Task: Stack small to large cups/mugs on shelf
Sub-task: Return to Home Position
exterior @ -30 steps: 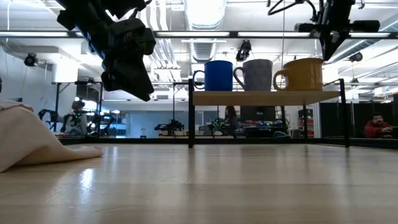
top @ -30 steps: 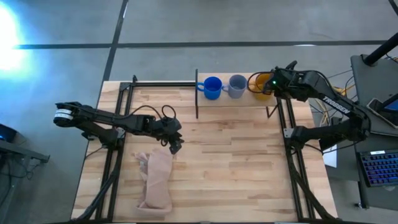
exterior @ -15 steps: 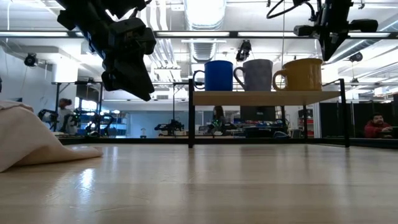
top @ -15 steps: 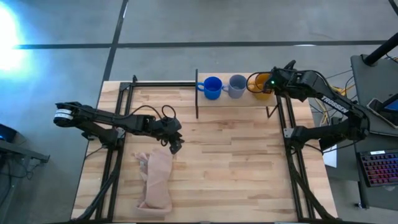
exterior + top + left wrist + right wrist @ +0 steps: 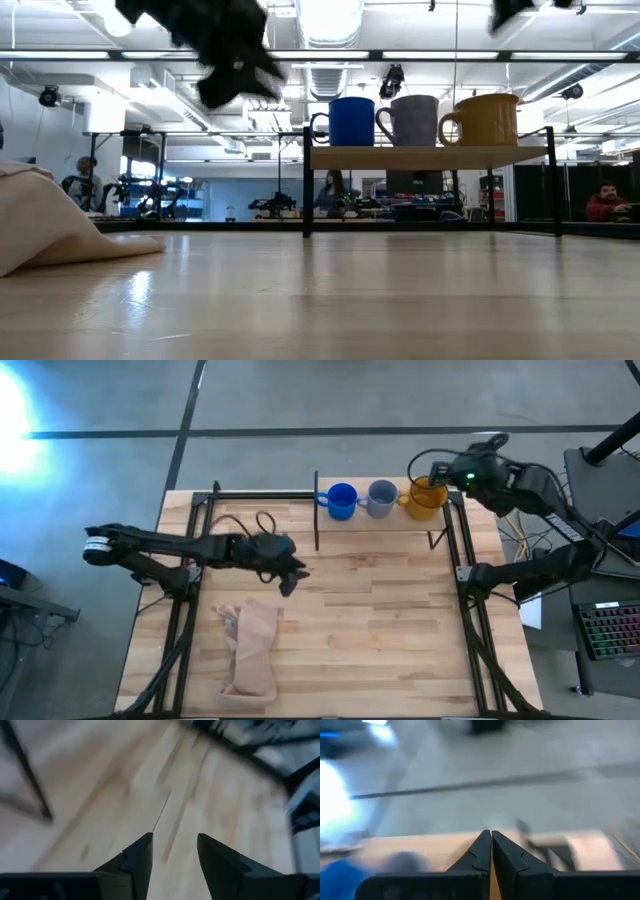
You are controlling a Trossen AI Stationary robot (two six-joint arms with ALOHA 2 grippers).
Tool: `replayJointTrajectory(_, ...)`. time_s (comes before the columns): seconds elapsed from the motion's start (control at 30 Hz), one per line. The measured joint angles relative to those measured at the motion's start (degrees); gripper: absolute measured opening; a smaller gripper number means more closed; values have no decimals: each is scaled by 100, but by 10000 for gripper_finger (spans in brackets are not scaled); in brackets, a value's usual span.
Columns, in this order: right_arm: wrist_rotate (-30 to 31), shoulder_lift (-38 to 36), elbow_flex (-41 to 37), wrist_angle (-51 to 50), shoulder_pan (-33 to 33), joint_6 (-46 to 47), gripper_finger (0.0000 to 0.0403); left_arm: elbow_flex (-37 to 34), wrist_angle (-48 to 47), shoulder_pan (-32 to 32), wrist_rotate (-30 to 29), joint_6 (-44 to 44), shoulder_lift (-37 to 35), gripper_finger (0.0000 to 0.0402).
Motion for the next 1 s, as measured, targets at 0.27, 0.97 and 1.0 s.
replayJointTrajectory(0.27,-1346,9,807,2461,2222,-3865,9,1124,109,76,38,704,-675,140)
replayJointTrajectory(0.97,-2862,-239,-1106,4064,4112,-3348,9,-472,1163,55,1486,633,-3561,140)
replayJointTrajectory(1.0,-2863,-396,-1323,4186,4090,-3339,9,-757,1501,56,1489,632,-3698,140)
